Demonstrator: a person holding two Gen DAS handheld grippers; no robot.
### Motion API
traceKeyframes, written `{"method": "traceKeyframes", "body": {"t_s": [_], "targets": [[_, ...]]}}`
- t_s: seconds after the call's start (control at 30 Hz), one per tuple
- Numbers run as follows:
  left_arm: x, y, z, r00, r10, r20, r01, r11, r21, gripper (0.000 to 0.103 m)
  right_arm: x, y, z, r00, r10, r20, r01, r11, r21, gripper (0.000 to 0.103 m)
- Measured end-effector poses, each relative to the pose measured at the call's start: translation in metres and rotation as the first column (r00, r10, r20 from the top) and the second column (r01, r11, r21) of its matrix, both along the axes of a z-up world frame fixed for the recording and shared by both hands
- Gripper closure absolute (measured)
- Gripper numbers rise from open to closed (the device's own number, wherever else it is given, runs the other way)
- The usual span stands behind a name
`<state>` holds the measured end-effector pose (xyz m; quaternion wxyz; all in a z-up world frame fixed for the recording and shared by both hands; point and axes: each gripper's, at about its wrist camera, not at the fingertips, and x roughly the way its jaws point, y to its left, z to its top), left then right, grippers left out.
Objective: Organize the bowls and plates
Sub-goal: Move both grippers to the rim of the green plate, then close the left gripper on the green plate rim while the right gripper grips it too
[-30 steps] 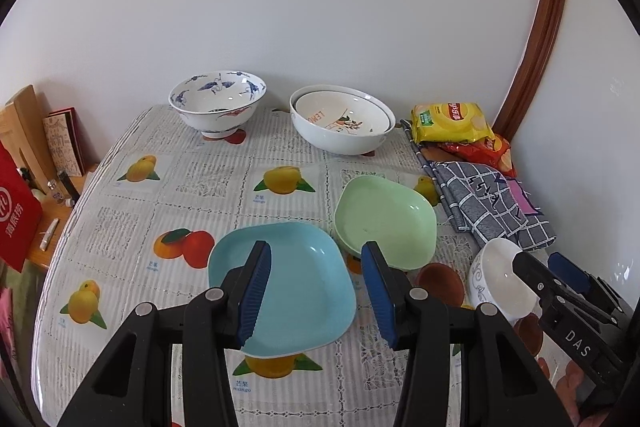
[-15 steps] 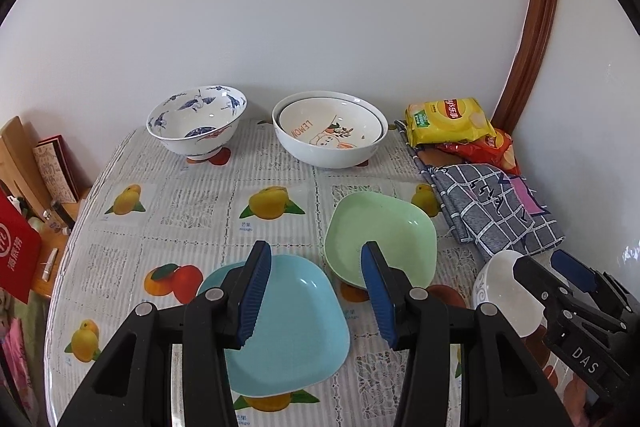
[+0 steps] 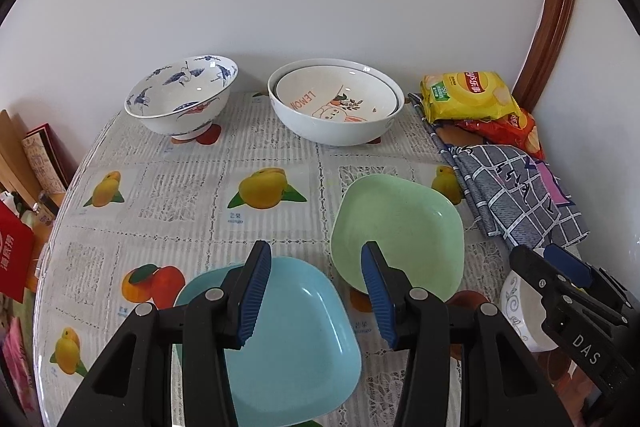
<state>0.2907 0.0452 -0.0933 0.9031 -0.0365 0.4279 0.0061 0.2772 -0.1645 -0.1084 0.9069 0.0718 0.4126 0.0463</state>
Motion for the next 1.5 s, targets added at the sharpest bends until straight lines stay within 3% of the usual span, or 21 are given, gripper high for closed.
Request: {"method": "traceKeyframes", "body": {"t_s": [0.27,0.4,0.5,0.6,0.9,1.0,1.27,1.33,1.5], "targets": [[0.031,-0.007,-0.022,0.999,-0.017,-0.05,0.019,0.999,0.029,0.058,0.035,0.007,-0.021,0.999,-0.01,-0.035,0.01,1.0,-0.007,0.049],[0.047,-0.01,-0.036,0.997,-0.026,-0.075,0.029,0.999,0.044,0.058,0.051,0.012,-0.032,0.998,-0.015,-0.059,0.013,1.0,-0.027,0.057],[0.058,-0.011,-0.044,0.995,-0.03,-0.093,0.034,0.999,0.041,0.057,0.059,0.013,-0.04,0.997,-0.02,-0.071,0.019,1.0,-0.014,0.057],[0.069,-0.012,-0.053,0.993,-0.032,-0.112,0.036,0.999,0.03,0.05,0.068,0.015,-0.047,0.996,-0.022,-0.089,0.021,1.0,-0.014,0.057],[0.091,-0.02,-0.072,0.987,-0.055,-0.154,0.059,0.998,0.022,0.05,0.085,0.023,-0.065,0.992,-0.02,-0.126,0.012,0.998,-0.063,0.057],[0.096,-0.024,-0.077,0.985,-0.064,-0.162,0.068,0.997,0.023,0.054,0.089,0.025,-0.07,0.989,-0.024,-0.143,0.014,0.997,-0.07,0.058],[0.108,-0.026,-0.094,0.974,-0.056,-0.221,0.062,0.998,0.022,0.075,0.099,0.029,-0.085,0.982,-0.032,-0.187,0.015,0.996,-0.088,0.073],[0.108,-0.027,-0.096,0.973,-0.07,-0.219,0.071,0.997,-0.002,0.082,0.099,0.03,-0.088,0.982,-0.038,-0.186,0.021,0.995,-0.094,0.079],[0.107,-0.03,-0.094,0.98,-0.066,-0.189,0.07,0.997,0.014,0.088,0.1,0.026,-0.091,0.984,-0.064,-0.168,0.048,0.994,-0.093,0.091]]}}
